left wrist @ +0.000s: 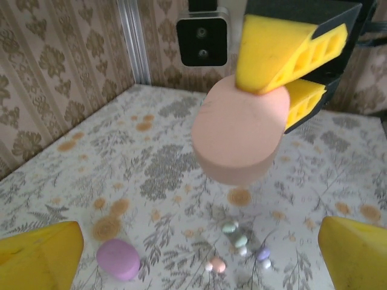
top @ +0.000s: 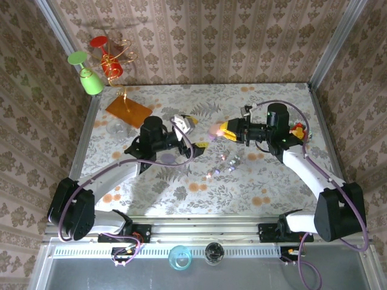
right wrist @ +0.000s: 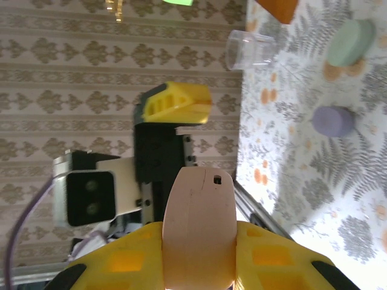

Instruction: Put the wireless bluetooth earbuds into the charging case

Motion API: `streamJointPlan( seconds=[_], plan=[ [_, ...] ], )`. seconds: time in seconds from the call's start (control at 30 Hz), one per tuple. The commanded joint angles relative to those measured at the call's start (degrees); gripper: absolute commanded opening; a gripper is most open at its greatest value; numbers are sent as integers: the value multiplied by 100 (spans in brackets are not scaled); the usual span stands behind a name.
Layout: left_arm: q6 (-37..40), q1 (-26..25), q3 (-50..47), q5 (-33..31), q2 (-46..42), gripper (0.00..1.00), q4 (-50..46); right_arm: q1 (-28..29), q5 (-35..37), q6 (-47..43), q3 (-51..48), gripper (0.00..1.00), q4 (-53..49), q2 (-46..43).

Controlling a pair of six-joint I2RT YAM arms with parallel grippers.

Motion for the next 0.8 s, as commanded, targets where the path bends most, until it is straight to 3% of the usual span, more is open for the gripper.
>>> streamJointPlan(
  seconds=[0.0, 0.17, 0.47, 0.77],
  plan=[
    [-662, 126, -242, 565, -133, 100, 1331, -36, -168, 773, 34, 9, 666, -309],
    [-1111, 119, -457, 931, 89, 97, 2737, 33, -55, 1875, -100, 5, 1927, -363],
    [-1844, 18, -280, 1463, 767, 85, 4421, 567, 17, 2768, -72, 0, 3173, -74],
    [-1904, -127, -153, 1617, 1039, 78, 4885, 830, 201, 2842, -86, 0, 3244, 36]
  ],
)
